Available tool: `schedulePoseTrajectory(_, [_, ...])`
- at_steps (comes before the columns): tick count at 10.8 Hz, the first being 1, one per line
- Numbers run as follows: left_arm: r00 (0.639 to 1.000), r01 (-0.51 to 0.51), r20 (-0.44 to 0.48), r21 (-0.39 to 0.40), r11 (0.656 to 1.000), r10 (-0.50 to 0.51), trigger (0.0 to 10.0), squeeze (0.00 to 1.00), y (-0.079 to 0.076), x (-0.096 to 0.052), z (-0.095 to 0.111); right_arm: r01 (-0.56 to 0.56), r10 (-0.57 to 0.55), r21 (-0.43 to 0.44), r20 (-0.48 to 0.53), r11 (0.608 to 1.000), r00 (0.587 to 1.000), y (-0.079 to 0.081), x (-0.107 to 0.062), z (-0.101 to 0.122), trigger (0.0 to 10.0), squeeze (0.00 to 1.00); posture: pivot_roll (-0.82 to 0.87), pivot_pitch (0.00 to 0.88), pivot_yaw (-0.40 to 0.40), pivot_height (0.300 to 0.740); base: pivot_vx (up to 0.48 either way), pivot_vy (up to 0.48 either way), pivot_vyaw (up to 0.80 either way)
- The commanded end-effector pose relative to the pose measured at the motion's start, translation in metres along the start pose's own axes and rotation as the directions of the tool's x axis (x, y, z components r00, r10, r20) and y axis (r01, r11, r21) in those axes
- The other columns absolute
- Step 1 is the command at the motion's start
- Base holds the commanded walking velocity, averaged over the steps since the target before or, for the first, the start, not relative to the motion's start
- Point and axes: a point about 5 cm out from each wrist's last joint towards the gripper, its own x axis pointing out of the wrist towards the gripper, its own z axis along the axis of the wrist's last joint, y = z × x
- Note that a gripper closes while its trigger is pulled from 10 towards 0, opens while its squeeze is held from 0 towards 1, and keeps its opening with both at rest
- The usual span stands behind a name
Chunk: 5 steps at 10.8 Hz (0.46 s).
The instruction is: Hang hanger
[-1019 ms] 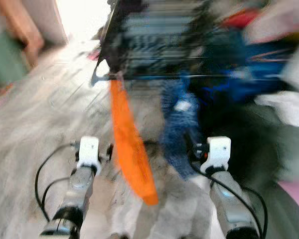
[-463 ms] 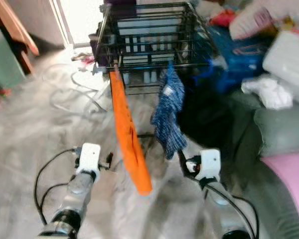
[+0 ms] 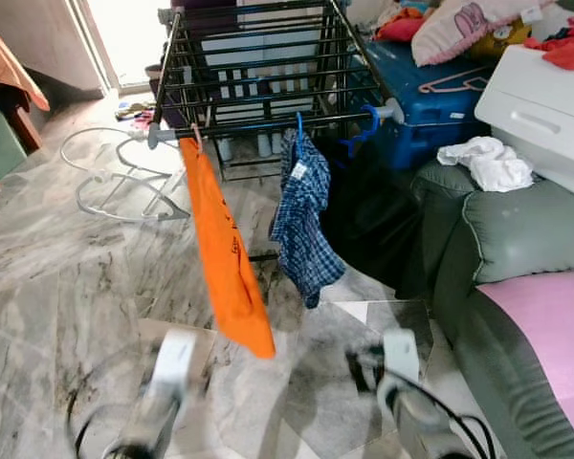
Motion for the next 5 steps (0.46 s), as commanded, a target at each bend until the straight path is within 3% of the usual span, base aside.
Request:
schedulePoseTrajectory(1, [0.999,-0.025,-0.045,0.004,1.000,0.025,10.0,0.00,0.007,-0.002,-0.009,-0.040,0.040,0.001,-0.046,0.999,0.998,0.009,0.002,-0.004,10.0,0.00,-0.24,0.000,0.043,0.740,0.000,0.000,0.00])
schedulePoseTrajectory(2, [0.999,-0.023,-0.040,-0.009,1.000,0.022,10.0,0.00,0.007,-0.002,-0.010,-0.031,0.035,0.053,-0.075,0.998,0.997,0.009,0.001,-0.010,10.0,0.00,-0.23,0.000,0.034,0.740,0.000,0.000,0.00])
schedulePoseTrajectory(3, [0.999,-0.025,-0.048,-0.024,0.999,0.024,10.0,0.00,0.007,-0.002,-0.011,-0.032,0.040,0.084,-0.095,0.996,0.995,0.008,0.000,-0.014,10.0,0.00,-0.23,0.000,0.031,0.740,0.000,0.000,0.80])
schedulePoseTrajectory(5, [0.997,-0.034,-0.073,-0.044,0.998,0.031,10.0,0.00,0.009,-0.003,-0.015,-0.049,0.054,0.045,-0.140,0.998,0.989,0.008,-0.001,-0.020,10.0,0.00,-0.22,0.000,0.035,0.740,0.000,0.000,0.80])
